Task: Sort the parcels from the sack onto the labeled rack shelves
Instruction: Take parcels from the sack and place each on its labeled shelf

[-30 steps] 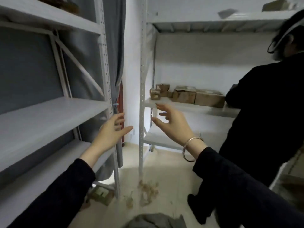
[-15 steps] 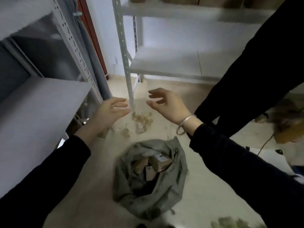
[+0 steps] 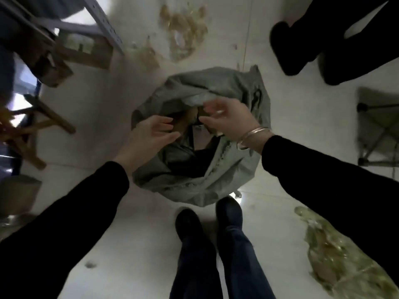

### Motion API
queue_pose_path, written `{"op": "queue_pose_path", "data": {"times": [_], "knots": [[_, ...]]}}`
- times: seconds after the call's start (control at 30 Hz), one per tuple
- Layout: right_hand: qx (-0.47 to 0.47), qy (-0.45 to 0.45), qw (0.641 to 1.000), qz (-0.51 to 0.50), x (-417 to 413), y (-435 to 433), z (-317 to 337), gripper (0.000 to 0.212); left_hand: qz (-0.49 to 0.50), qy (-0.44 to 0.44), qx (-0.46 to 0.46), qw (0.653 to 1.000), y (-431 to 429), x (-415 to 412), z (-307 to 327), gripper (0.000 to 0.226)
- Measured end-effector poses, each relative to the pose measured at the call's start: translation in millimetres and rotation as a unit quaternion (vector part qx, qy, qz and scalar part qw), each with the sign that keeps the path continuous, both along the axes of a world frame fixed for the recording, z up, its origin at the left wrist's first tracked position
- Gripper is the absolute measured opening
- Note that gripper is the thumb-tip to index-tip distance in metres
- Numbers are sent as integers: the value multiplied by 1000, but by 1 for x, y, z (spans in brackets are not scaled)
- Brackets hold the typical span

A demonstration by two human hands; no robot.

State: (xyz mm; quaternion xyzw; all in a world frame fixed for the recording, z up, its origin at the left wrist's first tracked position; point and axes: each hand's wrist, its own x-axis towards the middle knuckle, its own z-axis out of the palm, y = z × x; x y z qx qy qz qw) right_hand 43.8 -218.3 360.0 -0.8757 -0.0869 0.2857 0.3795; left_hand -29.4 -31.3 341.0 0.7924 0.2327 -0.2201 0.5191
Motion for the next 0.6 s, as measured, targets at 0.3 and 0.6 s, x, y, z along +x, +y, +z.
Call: {"op": "queue_pose_path", "data": {"times": [0.3,0.6], "knots": [[-15,-2,999,40,-10,-6,-217,45,-56,2,71,996,-9,18,-219,59],[-31,5,997,67,11,2,-319,58,-71,0,181,981,-1,61,-312,91]]}}
